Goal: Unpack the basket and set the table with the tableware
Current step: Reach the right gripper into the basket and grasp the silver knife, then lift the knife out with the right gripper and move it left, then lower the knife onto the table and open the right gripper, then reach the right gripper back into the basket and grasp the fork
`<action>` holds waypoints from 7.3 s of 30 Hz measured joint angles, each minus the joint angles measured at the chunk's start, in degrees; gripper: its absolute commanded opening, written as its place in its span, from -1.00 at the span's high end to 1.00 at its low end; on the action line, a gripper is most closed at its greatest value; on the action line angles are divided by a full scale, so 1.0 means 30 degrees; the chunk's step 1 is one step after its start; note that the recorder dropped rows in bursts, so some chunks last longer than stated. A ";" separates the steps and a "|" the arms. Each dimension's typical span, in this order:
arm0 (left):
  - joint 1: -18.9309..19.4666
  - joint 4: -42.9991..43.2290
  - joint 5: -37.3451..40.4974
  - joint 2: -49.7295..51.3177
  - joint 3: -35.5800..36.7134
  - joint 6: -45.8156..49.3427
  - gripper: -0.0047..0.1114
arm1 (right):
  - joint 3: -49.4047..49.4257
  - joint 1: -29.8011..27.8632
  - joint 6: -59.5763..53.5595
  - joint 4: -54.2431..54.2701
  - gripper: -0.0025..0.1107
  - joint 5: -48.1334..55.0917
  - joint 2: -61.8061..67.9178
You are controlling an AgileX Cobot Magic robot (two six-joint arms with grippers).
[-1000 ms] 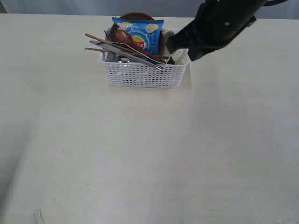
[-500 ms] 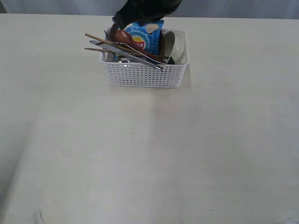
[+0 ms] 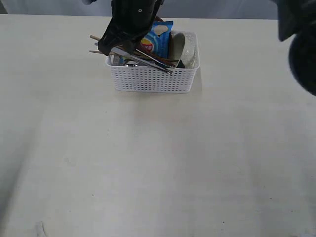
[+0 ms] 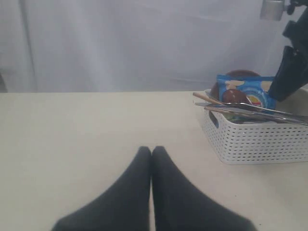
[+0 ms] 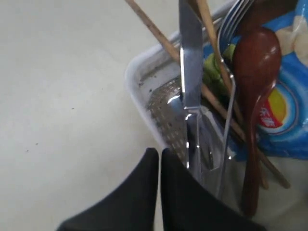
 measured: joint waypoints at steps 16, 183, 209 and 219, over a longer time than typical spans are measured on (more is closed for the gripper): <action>0.0000 0.0000 0.0000 0.0000 0.0000 0.0000 0.92 | -0.1344 0.0000 -0.0539 -0.0474 0.47 -0.0298 0.1705; 0.0000 0.0000 0.0000 0.0000 0.0000 0.0000 0.92 | 0.5063 0.6623 2.0950 -0.1964 0.47 -1.1230 -0.0513; 0.0000 0.0000 0.0000 0.0000 0.0000 0.0000 0.92 | 0.4268 -0.1751 0.2053 -0.0073 0.47 -0.6154 -0.0389; 0.0000 0.0000 0.0000 0.0000 0.0000 0.0000 0.92 | 0.2297 -0.1751 0.1941 -0.0044 0.47 -0.5931 0.1164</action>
